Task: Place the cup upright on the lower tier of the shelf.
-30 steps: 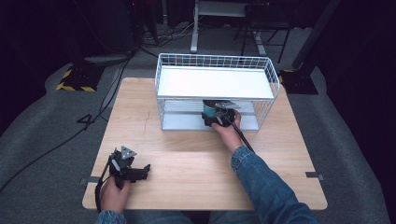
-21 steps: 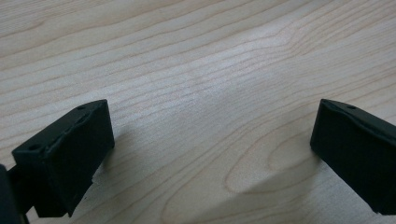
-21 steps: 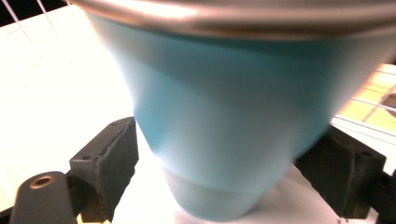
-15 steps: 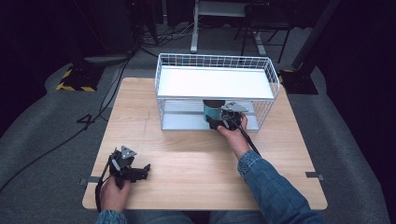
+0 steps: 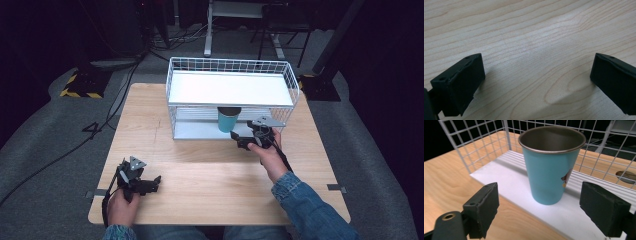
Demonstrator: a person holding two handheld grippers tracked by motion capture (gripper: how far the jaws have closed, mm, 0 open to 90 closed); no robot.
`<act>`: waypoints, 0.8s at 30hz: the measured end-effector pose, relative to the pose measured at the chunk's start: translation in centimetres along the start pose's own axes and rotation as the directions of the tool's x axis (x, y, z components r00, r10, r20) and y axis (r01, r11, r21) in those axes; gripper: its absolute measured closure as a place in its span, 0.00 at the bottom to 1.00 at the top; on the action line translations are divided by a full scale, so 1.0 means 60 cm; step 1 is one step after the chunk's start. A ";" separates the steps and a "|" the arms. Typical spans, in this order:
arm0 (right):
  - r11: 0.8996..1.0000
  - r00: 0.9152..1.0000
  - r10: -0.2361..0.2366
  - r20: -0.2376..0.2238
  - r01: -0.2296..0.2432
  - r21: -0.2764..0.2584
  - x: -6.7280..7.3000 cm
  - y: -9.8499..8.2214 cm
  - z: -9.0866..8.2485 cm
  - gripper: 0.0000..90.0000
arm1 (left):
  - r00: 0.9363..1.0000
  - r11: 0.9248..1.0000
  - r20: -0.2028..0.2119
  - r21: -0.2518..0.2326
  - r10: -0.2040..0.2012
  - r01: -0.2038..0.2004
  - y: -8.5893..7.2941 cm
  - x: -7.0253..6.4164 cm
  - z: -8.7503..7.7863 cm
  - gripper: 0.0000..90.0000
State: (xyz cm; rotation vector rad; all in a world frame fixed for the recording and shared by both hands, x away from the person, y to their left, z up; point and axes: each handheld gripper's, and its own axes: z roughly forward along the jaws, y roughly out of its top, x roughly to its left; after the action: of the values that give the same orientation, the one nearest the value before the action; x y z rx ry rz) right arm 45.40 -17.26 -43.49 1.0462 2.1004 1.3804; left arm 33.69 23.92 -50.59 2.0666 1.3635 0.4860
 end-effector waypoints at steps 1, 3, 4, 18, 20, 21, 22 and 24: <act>1.000 1.000 0.000 -0.006 0.000 0.001 0.000 0.001 -0.009 0.18 | 1.000 1.000 0.000 0.000 0.000 0.000 0.000 0.000 0.000 0.00; 1.000 1.000 -0.016 -0.016 0.016 0.003 -0.002 0.001 -0.025 0.18 | 1.000 1.000 0.000 0.000 0.000 0.000 0.000 0.000 0.000 0.00; 1.000 1.000 -0.018 -0.021 0.018 0.005 -0.002 0.002 -0.031 0.18 | 1.000 1.000 0.000 0.000 0.001 -0.001 0.000 0.000 0.000 0.00; 0.998 0.997 -0.043 -0.068 0.045 0.038 -0.026 -0.018 -0.130 0.18 | 1.000 1.000 -0.002 -0.002 -0.009 0.009 -0.001 -0.002 -0.001 0.00; 0.998 0.997 -0.047 -0.068 0.050 0.045 -0.029 -0.023 -0.141 0.18 | 1.000 1.000 -0.002 0.000 -0.006 0.006 -0.001 -0.002 0.000 0.00; 0.998 0.996 -0.044 -0.071 0.048 0.048 -0.030 -0.027 -0.146 0.18 | 1.000 1.000 -0.004 -0.001 -0.007 0.007 0.000 -0.002 0.000 0.00; 0.998 0.996 -0.041 -0.079 0.045 0.052 -0.032 -0.032 -0.153 0.18 | 1.000 1.000 -0.006 -0.003 -0.012 0.012 0.000 -0.003 0.000 0.00; 0.997 0.996 -0.039 -0.082 0.044 0.062 -0.035 -0.041 -0.164 0.18 | 1.000 1.000 -0.006 -0.003 -0.012 0.012 0.000 -0.003 0.000 0.00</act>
State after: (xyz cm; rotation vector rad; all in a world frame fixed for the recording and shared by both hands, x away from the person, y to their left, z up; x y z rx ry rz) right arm 39.08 -25.23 -41.67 0.9809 2.2249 1.3652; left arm 33.63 23.74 -50.61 2.0549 1.3772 0.4898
